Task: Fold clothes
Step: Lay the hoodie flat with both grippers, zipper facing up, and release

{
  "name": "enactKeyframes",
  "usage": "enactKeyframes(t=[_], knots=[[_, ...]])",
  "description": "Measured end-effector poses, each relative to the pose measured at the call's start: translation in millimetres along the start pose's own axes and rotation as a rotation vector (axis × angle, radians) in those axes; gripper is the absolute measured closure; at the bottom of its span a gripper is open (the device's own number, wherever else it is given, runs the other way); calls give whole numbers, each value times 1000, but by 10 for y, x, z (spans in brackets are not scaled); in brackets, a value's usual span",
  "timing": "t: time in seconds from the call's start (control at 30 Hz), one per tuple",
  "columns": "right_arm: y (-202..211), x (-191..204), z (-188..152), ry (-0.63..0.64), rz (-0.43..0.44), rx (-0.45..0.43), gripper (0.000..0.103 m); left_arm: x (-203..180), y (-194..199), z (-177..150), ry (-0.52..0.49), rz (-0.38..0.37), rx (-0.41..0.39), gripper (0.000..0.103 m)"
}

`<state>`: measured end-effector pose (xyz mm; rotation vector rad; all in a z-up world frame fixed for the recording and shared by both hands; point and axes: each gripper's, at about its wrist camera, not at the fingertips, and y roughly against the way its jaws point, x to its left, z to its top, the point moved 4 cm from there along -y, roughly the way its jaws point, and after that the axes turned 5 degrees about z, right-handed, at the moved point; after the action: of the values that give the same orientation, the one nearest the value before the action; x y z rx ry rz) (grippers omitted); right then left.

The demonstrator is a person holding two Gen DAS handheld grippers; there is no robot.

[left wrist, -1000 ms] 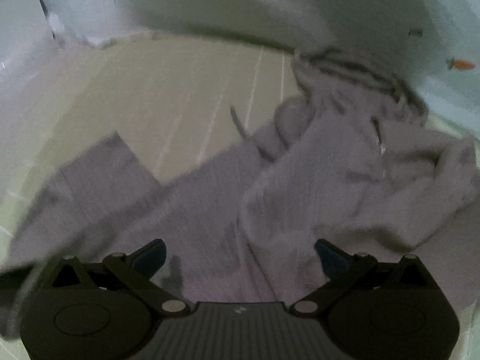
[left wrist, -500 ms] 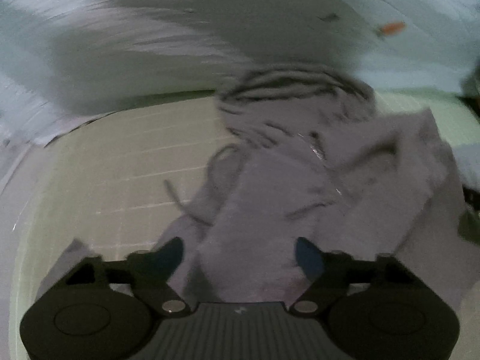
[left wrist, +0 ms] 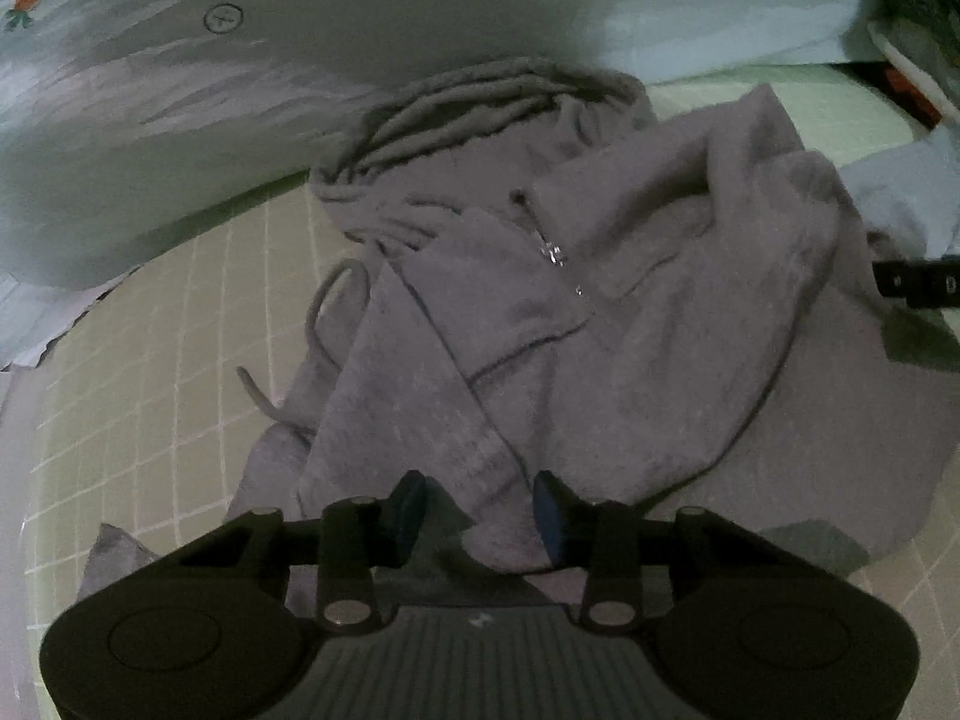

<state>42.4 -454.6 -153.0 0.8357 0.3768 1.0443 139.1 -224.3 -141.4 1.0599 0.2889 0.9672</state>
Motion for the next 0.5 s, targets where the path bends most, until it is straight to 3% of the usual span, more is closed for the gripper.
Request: enactKeyframes(t=[0.07,0.1,0.2,0.3,0.4,0.5], knots=[[-6,2,-6,0,-1,4,1,24,-17,-11,28,-9,1,67],[-8,1,-7,0,-1,6,1,61,-20,-6,57,-23,1,81],[-7,-1,-15,2,-2,11,1,197,30,36,119,-51,-12,102],[-6,-3,-24,7,-5,14,1,430,175,109,199,-72,-53,102],[-9,-7,-28,10,-6,15,1,876,366,215,359,-47,-124,102],[-11,5,-24,17,-9,16,1,1431,450,233,545,75,-183,103]])
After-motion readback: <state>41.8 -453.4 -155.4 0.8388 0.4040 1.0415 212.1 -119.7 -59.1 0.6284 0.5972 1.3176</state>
